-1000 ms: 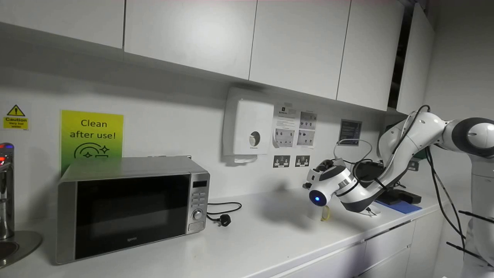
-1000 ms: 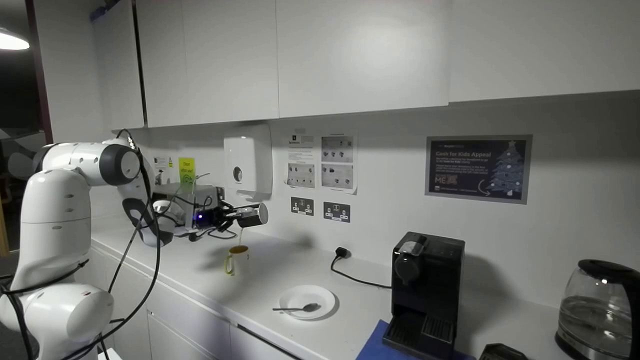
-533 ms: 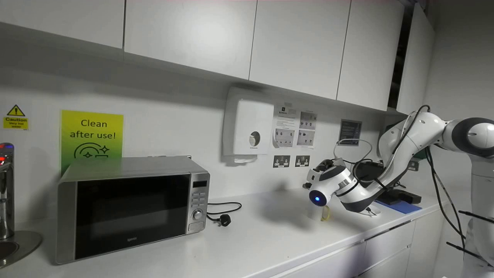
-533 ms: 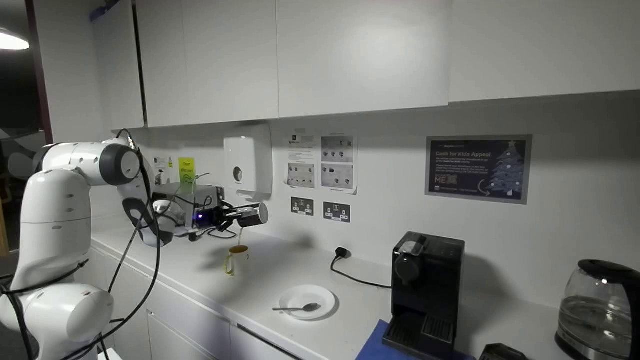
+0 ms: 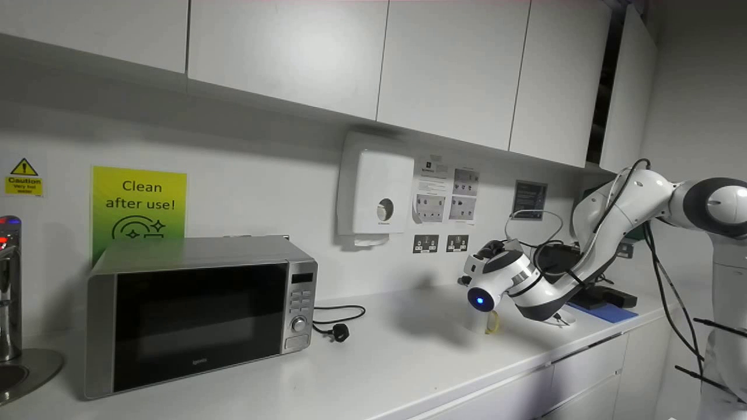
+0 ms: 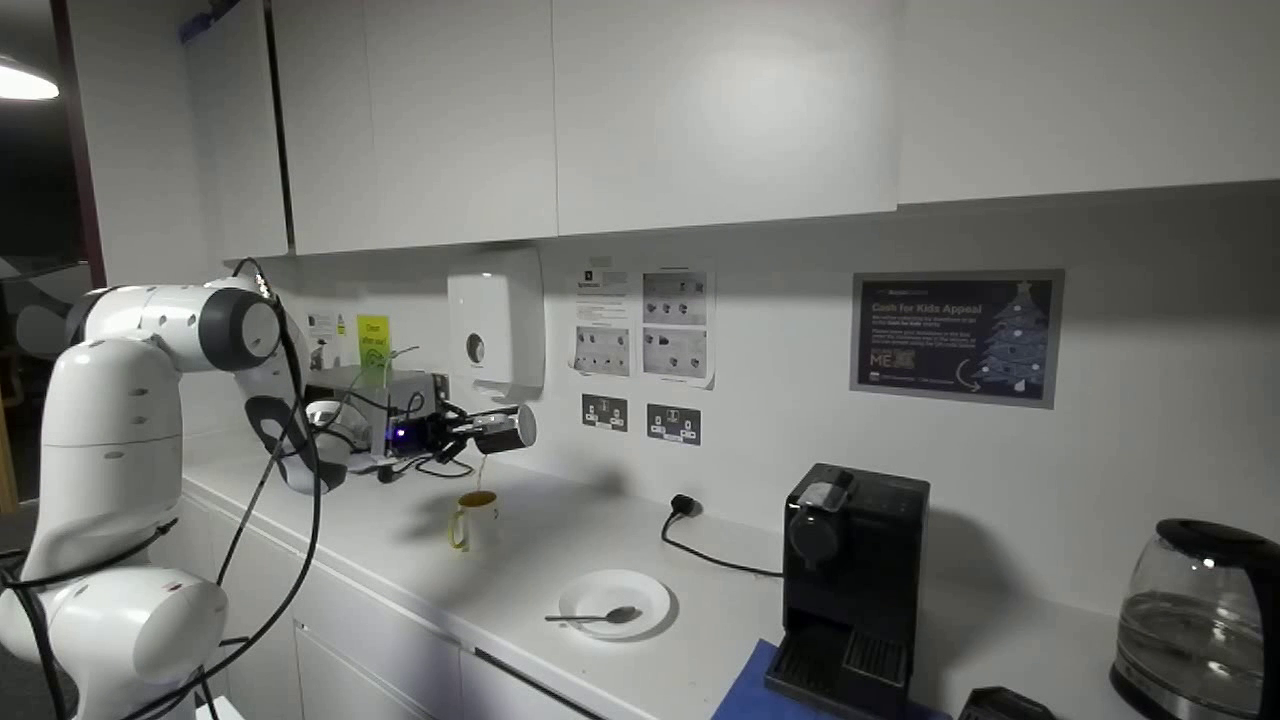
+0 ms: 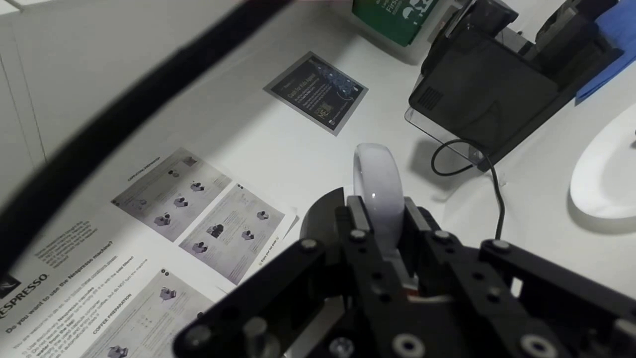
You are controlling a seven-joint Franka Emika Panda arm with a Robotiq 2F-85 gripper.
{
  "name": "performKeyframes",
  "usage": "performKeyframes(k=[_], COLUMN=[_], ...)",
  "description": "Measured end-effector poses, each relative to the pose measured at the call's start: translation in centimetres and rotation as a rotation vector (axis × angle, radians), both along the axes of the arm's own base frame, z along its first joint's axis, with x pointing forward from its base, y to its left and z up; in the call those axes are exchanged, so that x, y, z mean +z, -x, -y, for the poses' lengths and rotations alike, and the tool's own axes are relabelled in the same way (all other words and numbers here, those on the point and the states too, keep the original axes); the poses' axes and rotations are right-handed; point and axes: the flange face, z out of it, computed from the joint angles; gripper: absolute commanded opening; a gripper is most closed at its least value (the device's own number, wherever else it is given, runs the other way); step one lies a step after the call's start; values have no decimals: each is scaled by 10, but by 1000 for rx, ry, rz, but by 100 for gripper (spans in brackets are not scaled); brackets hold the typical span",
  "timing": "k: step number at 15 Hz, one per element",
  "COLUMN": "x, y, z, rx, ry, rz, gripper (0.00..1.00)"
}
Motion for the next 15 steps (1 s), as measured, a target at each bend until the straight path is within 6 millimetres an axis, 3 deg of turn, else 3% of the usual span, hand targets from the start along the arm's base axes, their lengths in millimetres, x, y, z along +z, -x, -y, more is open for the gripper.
performKeyframes(k=[15], x=[-2], y=[2], z=[2], rx=[9], ry=[24], rz=[11], gripper=[5])
